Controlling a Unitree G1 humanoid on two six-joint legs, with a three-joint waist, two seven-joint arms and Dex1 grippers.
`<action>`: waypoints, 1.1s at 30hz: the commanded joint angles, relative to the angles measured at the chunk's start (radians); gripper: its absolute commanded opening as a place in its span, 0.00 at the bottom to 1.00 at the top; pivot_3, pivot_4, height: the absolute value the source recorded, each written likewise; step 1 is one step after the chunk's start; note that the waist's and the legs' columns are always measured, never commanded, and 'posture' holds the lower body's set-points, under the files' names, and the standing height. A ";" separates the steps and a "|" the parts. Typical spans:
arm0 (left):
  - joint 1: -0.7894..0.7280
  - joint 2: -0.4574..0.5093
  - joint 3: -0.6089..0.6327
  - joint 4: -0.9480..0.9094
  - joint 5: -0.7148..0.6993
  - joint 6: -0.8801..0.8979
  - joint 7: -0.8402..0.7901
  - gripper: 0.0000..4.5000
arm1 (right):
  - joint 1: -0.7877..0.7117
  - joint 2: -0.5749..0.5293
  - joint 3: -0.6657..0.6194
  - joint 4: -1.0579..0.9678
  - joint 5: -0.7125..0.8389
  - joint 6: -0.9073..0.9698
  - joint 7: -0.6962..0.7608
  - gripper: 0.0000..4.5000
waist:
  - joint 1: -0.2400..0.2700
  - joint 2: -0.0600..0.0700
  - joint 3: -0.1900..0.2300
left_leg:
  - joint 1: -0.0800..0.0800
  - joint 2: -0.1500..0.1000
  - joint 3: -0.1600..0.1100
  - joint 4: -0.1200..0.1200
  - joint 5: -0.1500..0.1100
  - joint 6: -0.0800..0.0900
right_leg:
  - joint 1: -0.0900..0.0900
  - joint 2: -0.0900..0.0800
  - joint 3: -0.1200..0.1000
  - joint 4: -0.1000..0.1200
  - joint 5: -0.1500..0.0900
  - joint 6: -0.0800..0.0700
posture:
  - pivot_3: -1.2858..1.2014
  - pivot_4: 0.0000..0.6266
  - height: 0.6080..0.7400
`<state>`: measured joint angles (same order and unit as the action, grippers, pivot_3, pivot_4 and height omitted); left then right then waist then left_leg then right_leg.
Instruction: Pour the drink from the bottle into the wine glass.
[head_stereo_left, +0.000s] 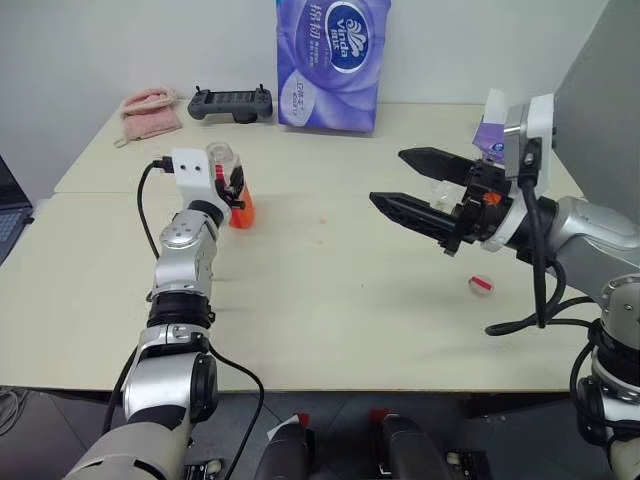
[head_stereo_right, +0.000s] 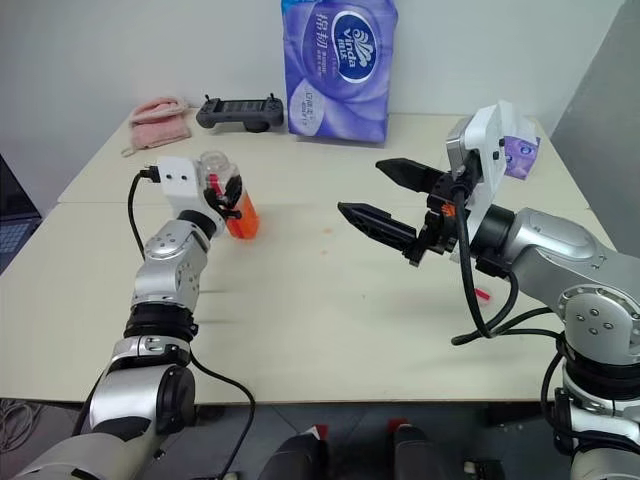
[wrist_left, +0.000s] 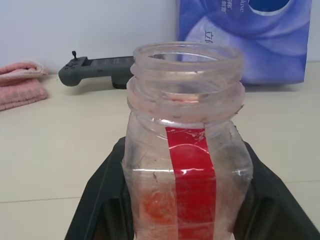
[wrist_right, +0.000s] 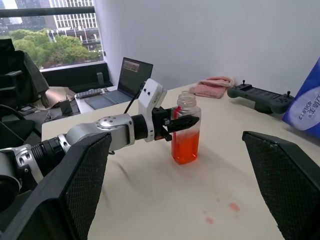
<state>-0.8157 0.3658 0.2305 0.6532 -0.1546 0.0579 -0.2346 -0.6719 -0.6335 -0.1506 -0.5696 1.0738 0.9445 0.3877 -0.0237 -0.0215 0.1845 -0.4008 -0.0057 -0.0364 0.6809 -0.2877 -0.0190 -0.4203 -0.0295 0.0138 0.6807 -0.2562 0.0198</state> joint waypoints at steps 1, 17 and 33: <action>-0.010 0.013 0.011 -0.006 -0.010 -0.034 -0.012 0.43 | -0.001 -0.002 -0.004 -0.028 0.004 -0.016 -0.006 0.99 | 0.000 0.000 0.000 | 0.000 0.000 0.000 0.000 0.000 0.000 | 0.000 0.000 0.000 0.000 0.000 0.000 | 0.52 0.24 1.00; 0.057 -0.012 0.018 -0.089 -0.017 -0.013 0.010 0.99 | 0.010 0.012 0.016 -0.037 -0.005 -0.023 -0.024 1.00 | 0.000 0.000 0.000 | 0.000 0.000 0.000 0.000 0.000 0.000 | 0.000 0.000 0.000 0.000 0.000 0.000 | 0.52 0.24 1.00; 0.222 -0.007 0.002 -0.350 -0.042 0.157 -0.027 0.99 | 0.073 0.019 -0.004 -0.063 -0.012 -0.023 -0.076 1.00 | -0.001 0.000 0.000 | 0.000 0.000 0.000 0.000 0.000 0.000 | 0.000 0.000 0.001 0.000 0.000 0.000 | 0.52 0.24 1.00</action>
<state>-0.6138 0.3465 0.2349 0.4047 -0.1815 0.1836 -0.2538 -0.6171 -0.6183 -0.1229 -0.5913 1.0609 0.9428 0.3349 -0.0251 -0.0217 0.1843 -0.4005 -0.0051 -0.0369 0.6806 -0.2877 -0.0190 -0.4202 -0.0296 0.0143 0.6808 -0.2562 0.0198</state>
